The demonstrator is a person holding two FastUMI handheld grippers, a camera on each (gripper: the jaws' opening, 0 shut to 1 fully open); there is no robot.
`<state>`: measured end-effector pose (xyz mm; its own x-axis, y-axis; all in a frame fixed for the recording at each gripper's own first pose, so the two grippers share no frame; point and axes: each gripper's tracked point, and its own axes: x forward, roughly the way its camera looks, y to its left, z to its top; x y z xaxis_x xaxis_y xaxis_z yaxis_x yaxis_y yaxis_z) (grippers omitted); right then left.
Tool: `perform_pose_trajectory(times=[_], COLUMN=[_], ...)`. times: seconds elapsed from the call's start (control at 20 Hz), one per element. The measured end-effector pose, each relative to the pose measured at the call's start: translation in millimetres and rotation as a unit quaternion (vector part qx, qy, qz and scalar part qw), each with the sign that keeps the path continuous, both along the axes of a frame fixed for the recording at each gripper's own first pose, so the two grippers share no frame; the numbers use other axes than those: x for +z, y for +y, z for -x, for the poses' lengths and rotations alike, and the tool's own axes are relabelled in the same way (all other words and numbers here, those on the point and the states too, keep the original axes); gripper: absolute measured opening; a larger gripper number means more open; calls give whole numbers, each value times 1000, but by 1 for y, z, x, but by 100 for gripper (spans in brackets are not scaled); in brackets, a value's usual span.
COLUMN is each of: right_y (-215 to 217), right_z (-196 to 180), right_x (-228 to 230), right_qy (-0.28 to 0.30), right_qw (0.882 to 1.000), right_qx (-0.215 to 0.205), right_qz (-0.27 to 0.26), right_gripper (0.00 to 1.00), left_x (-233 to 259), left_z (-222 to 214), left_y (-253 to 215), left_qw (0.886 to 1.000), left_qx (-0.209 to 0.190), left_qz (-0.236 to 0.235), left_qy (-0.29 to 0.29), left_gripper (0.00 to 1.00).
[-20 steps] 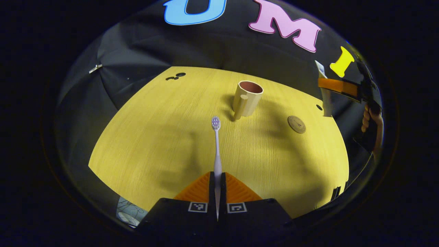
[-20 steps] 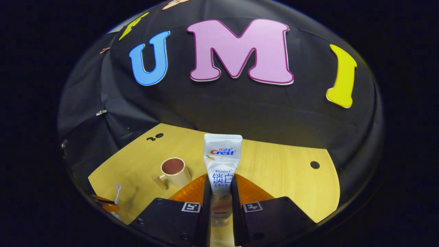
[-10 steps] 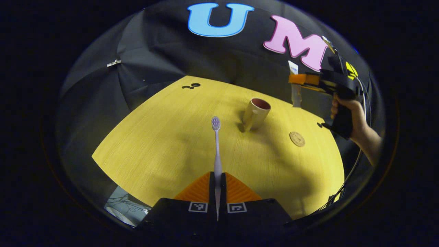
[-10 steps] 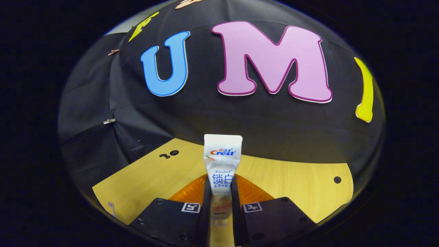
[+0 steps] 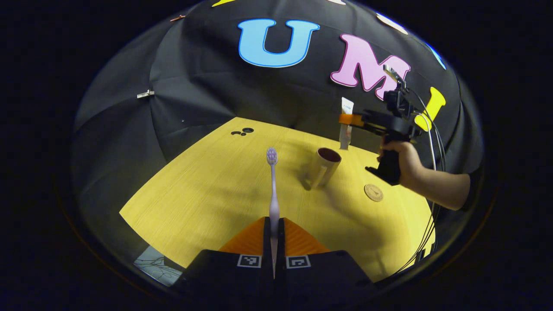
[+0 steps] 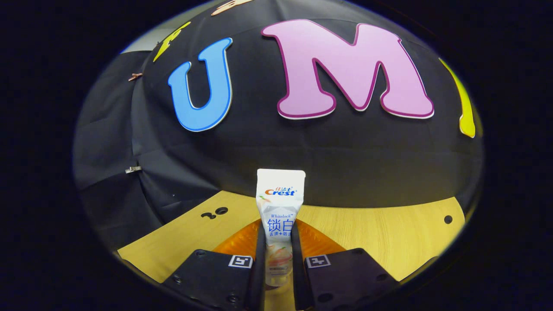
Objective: Put the toothbrush and toothpaste on the desktop into the cup, then pick up the cup and place it on the coaster on the desktop.
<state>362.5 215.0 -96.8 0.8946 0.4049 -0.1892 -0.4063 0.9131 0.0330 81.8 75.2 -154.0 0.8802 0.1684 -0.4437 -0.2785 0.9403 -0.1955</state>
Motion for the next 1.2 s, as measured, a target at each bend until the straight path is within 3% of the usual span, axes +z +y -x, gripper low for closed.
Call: perform_pose_trajectory(times=[0.1,0.15,0.35,0.4,0.6,0.65,0.75,0.8,0.9,0.95,1.1,1.15,1.2], right_y=[3,5,10,11,14,14,16,17,20,20,17,13,8], right_z=[-4,-5,-2,0,10,11,15,19,24,29,41,47,51], right_x=[-9,-13,-30,-34,-54,-60,-69,-74,-73,-66,-56,-48,-42], right_qy=[0,1,4,4,8,12,27,35,39,37,30,27,22], right_qw=[1000,1000,1000,1000,999,999,998,998,997,997,997,997,997], right_qx=[4,7,16,19,33,34,40,46,57,62,71,72,72], right_qz=[3,5,11,14,33,36,36,34,26,22,17,16,15], right_gripper=[34,30,30,25,32,28,43,43,63,79,89,100,99], left_x=[0,-1,-2,-3,-5,-7,-8,-9,-11,-11,-10,-8,-5], left_z=[-2,-3,-5,-5,-5,-5,-6,-7,-9,-11,-17,-20,-23], left_y=[-1,-3,-5,-6,-6,-8,-9,-9,-12,-15,-21,-22,-24], left_qw=[1000,1000,1000,1000,1000,1000,1000,1000,1000,1000,1000,1000,1000], left_qx=[-1,-2,-1,-1,2,3,2,2,-2,-4,-7,-7,-9], left_qz=[-1,0,6,8,15,16,16,16,13,13,13,12,11], left_qy=[-1,0,-5,-6,-4,-4,-1,0,3,3,-2,-4,-9], left_gripper=[6,6,6,6,6,6,6,6,6,6,6,6,6])
